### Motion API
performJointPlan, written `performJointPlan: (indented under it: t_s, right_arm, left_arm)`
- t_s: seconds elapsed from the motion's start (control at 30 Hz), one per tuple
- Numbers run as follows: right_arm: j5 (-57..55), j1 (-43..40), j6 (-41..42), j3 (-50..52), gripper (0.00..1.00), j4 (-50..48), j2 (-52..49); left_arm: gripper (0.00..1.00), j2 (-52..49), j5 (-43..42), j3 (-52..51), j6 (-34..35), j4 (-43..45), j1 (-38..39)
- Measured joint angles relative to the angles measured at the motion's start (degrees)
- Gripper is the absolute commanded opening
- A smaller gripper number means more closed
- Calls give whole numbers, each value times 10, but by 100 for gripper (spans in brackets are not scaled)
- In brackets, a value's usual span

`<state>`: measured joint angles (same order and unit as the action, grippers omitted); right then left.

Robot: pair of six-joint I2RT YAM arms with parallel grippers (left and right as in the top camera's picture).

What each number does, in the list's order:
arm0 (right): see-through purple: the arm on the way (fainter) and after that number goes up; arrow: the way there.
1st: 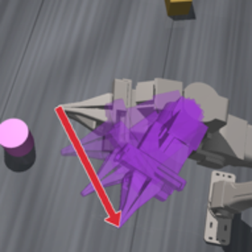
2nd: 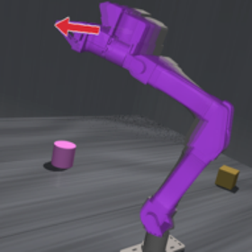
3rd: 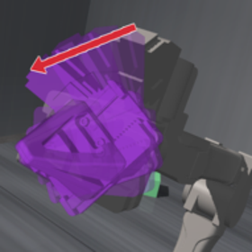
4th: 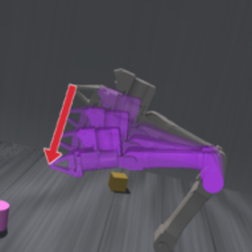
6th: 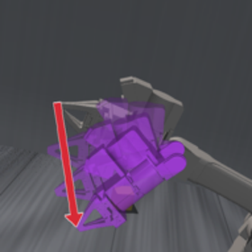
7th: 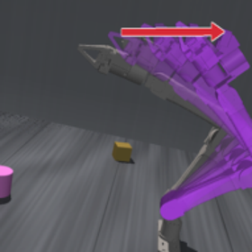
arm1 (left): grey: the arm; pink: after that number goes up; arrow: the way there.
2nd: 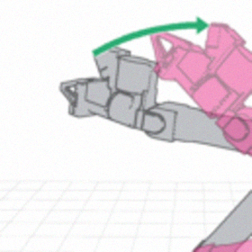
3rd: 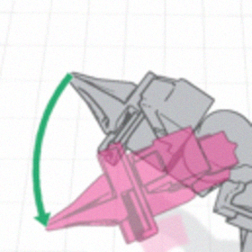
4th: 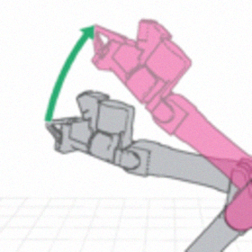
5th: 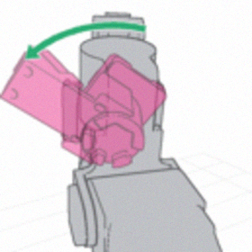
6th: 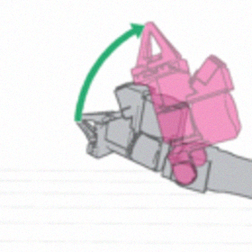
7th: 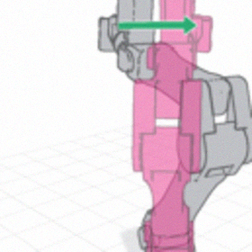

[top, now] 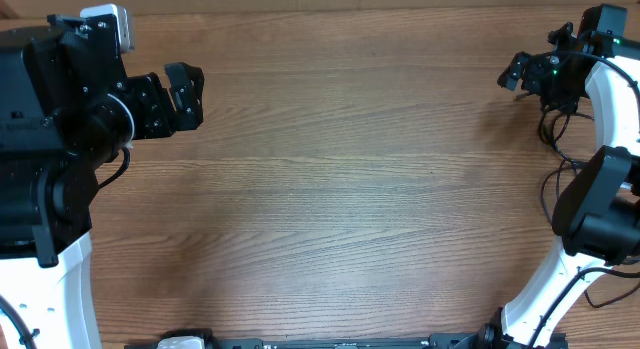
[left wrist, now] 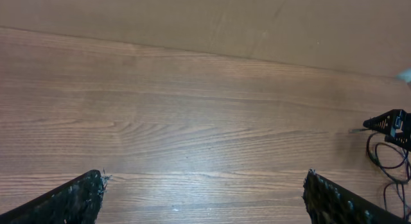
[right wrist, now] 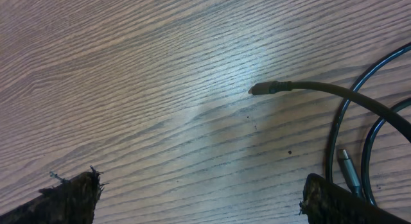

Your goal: Untangle cables

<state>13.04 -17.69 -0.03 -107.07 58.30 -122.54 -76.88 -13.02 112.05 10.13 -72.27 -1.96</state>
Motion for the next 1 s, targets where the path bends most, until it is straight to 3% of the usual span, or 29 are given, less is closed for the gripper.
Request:
performJointPlan:
  t_s: [0.33,1.0]
  right_arm:
    - [0,0,0,0,100,0,0]
    - [0,0,0,0,100,0,0]
  left_arm:
    - [100,0,0,-84,0,-2,0]
    - [99,0,3,-87,0,-2,0]
